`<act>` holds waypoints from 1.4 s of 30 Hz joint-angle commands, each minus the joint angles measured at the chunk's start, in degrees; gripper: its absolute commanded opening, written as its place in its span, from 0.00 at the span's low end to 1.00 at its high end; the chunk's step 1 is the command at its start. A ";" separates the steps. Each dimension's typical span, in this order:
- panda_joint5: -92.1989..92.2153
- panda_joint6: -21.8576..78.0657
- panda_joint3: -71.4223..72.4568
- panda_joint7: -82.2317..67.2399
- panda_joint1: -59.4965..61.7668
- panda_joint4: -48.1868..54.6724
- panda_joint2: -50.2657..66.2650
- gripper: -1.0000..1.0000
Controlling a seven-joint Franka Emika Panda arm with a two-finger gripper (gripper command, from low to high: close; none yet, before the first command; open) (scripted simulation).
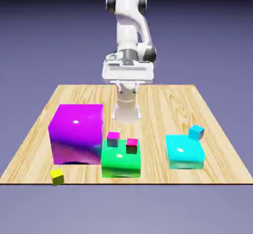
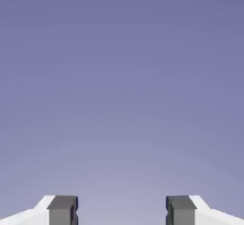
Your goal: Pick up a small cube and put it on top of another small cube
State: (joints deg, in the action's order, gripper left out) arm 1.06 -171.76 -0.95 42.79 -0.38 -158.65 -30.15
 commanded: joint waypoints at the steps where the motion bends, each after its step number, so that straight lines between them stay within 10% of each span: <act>1: 0.88 1.86 -0.79 0.28 0.25 1.95 2.08 0.50; 42: 35.29 74.52 -31.67 11.07 10.12 78.18 83.16 0.50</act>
State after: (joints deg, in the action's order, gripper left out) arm 36.35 -97.24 -32.62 53.86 9.74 -80.46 53.01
